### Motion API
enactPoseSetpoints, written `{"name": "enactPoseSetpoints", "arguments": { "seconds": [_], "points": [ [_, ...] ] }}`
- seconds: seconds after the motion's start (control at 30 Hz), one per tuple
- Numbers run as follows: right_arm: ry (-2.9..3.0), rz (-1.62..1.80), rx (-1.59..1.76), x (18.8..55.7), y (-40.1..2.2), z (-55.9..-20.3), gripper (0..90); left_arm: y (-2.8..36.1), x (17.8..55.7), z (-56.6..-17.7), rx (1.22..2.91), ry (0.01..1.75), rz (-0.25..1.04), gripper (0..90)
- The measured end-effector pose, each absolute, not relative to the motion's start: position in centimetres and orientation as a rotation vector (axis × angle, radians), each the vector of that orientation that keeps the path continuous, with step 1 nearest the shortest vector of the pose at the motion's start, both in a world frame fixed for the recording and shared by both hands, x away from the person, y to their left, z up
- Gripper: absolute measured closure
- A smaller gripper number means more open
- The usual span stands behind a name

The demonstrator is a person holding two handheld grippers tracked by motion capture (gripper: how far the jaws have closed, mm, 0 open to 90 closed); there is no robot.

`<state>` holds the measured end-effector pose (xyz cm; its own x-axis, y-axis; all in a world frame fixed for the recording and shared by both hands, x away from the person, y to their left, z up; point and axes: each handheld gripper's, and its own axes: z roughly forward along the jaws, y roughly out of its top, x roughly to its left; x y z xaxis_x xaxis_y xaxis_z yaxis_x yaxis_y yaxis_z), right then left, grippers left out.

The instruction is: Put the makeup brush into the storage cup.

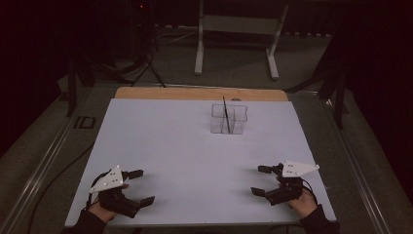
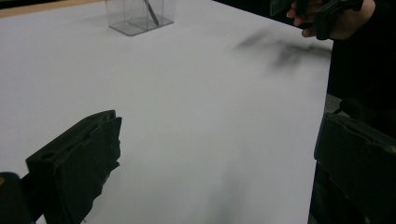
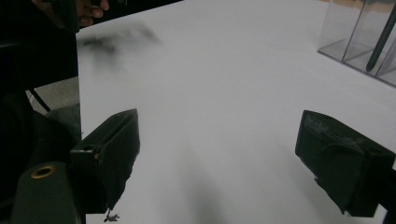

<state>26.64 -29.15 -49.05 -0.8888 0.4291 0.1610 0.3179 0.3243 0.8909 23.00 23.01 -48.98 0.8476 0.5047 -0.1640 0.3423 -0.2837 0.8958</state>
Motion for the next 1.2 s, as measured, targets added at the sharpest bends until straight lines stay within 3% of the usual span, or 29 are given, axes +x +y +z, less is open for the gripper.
{"name": "enactPoseSetpoints", "arguments": {
  "seconds": [1.2],
  "points": [
    [2.514, 1.542, 0.641, 26.1, -29.2, -50.3, 13.9, 23.2, 23.2, -50.3, 1.877, 0.685, 0.182, 1.7]
  ]
}}
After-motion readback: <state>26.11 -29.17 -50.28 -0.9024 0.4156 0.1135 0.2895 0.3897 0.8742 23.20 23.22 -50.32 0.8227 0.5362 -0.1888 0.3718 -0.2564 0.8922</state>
